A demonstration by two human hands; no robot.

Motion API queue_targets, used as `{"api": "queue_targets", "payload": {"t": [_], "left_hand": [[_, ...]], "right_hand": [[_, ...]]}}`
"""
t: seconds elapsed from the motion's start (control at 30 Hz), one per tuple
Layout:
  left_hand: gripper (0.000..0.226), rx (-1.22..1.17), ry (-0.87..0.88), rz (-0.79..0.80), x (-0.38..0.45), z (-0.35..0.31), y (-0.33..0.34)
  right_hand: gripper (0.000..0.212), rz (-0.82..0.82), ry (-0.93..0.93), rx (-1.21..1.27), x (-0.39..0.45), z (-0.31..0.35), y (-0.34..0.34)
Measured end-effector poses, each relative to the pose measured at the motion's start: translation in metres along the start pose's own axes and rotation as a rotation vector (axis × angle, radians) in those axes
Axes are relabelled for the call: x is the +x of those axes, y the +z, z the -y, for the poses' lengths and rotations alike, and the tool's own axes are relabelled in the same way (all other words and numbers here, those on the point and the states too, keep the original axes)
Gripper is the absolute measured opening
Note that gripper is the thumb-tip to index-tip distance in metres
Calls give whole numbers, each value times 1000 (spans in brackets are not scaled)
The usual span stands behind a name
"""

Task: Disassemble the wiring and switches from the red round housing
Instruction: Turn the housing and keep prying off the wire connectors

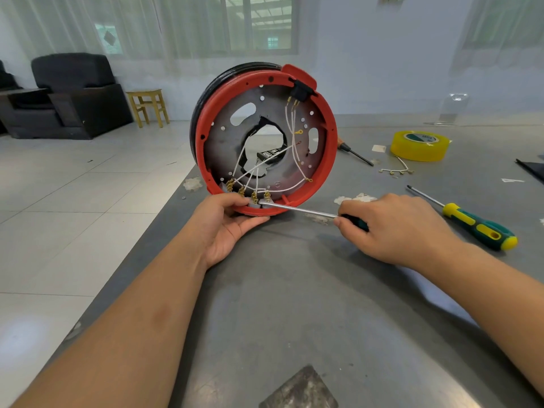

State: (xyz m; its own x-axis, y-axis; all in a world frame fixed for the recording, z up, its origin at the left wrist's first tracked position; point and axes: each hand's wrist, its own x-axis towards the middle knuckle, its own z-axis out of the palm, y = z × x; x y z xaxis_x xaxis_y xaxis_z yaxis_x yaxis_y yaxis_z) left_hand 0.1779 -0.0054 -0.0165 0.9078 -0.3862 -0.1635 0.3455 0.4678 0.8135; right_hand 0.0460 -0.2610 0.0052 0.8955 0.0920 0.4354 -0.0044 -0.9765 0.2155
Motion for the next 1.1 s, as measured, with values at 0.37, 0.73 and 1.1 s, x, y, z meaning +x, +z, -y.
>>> {"api": "queue_targets", "payload": {"t": [0.37,0.73,1.1], "left_hand": [[17,41,-42,67,-3,-6,0],[20,262,-20,-33,0,-20,-10],[40,192,31,-55,1,-13,-14]], "right_hand": [[44,141,14,74,4,-4,-15],[47,157,-10,106,5,-7,-11],[42,116,-17,121,4,-7,1]]}}
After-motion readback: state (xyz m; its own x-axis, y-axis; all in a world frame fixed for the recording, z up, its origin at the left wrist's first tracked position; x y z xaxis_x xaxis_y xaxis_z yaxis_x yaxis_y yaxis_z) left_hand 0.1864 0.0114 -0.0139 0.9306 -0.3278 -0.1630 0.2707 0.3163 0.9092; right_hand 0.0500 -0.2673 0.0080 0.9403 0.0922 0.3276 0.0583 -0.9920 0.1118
